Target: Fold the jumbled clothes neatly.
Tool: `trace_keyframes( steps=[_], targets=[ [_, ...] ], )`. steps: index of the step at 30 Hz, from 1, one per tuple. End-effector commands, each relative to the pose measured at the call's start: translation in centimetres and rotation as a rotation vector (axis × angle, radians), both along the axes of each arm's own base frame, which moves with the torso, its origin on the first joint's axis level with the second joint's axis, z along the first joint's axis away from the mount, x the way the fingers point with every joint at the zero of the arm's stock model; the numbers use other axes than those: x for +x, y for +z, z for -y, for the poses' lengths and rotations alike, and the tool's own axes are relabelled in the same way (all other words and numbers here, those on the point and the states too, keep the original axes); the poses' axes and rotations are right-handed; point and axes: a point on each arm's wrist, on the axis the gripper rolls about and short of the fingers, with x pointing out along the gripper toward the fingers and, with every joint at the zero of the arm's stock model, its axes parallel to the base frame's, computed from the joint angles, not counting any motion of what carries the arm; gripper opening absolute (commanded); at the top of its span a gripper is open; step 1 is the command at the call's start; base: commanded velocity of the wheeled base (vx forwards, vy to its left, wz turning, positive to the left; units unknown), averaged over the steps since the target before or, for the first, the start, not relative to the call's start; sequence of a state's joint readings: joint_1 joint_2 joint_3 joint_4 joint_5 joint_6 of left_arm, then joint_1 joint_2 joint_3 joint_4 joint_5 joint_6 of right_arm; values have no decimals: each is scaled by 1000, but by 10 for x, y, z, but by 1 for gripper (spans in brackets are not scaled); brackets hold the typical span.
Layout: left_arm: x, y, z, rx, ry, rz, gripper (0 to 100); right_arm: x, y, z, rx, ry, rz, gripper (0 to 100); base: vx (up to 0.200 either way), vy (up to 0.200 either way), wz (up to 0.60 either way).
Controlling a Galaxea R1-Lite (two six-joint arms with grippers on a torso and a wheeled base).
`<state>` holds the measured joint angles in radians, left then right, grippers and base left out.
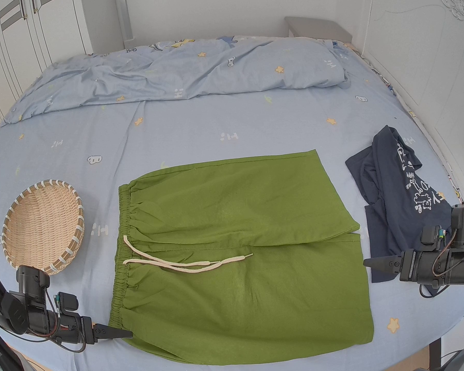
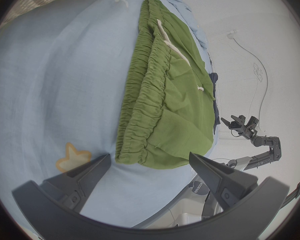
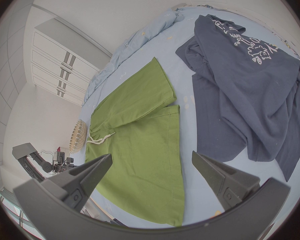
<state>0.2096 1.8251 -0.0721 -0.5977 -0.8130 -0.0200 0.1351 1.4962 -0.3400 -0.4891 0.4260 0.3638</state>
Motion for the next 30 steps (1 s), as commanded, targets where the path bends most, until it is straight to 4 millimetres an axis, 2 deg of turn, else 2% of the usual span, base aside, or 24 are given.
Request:
trace_keyframes(
  steps=[1, 13, 14, 24, 30],
  targets=[
    [8, 0, 1, -1, -12, 12, 100, 0, -1, 0, -1, 2, -5, 100, 0, 0, 0],
    [21, 4, 0, -15, 6, 28, 100, 0, -2, 0, -1, 2, -9, 100, 0, 0, 0],
    [21, 4, 0, -17, 8, 26, 0, 0, -2, 0, -2, 3, -7, 100, 0, 0, 0],
    [19, 2, 0, -16, 12, 15, 0, -1, -6, 0, -2, 0, -14, 100, 0, 0, 0],
    [5, 4, -1, -21, 36, 1, 0, -15, -19, 2, -10, 2, -74, 100, 0, 0, 0]
  ],
)
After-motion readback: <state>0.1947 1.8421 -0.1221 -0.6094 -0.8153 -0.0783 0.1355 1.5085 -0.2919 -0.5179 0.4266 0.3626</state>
